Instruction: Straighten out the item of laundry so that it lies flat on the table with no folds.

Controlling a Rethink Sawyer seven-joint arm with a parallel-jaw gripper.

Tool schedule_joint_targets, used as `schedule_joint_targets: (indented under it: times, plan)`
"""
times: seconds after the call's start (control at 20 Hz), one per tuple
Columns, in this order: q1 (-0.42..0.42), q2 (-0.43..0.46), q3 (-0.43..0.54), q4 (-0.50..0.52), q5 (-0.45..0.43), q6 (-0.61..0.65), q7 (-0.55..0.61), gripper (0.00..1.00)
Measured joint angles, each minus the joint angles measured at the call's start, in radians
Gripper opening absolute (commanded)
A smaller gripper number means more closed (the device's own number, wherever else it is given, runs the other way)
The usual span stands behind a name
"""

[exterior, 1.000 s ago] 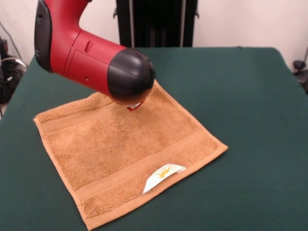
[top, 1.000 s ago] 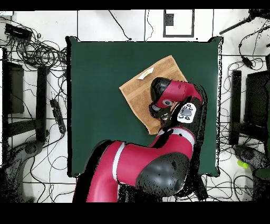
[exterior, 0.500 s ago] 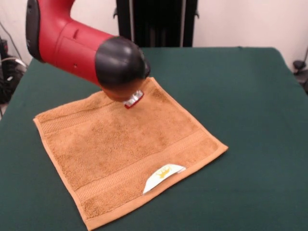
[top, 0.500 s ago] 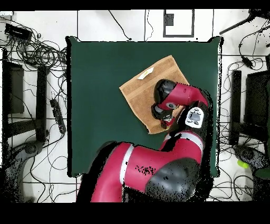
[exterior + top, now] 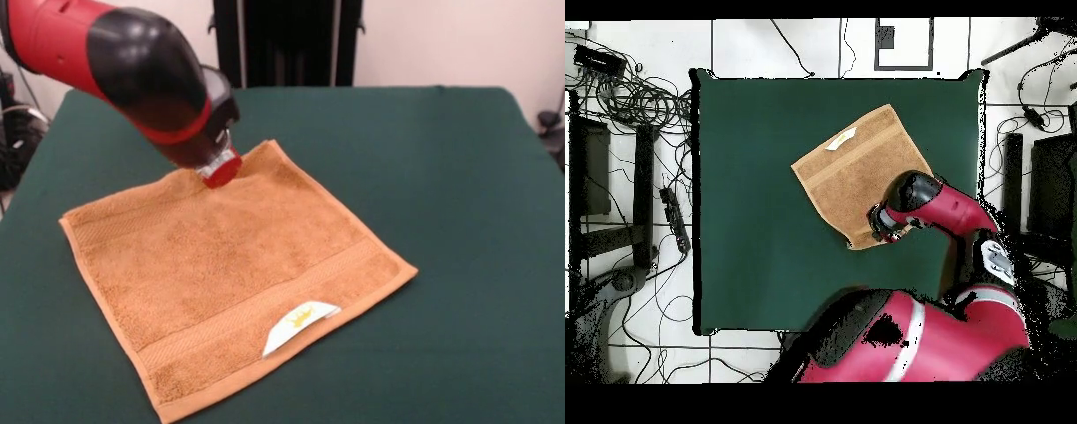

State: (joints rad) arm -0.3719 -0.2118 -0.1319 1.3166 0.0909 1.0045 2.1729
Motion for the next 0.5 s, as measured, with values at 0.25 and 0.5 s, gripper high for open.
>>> schedule_joint_targets:
  times: [0.25, 0.5]
  plan:
    - [-0.103, -0.057, 0.111, 0.091, -0.021, -0.101, 0.000, 0.00]
    - [-0.153, -0.082, 0.180, 0.124, -0.054, -0.157, 0.000, 0.00]
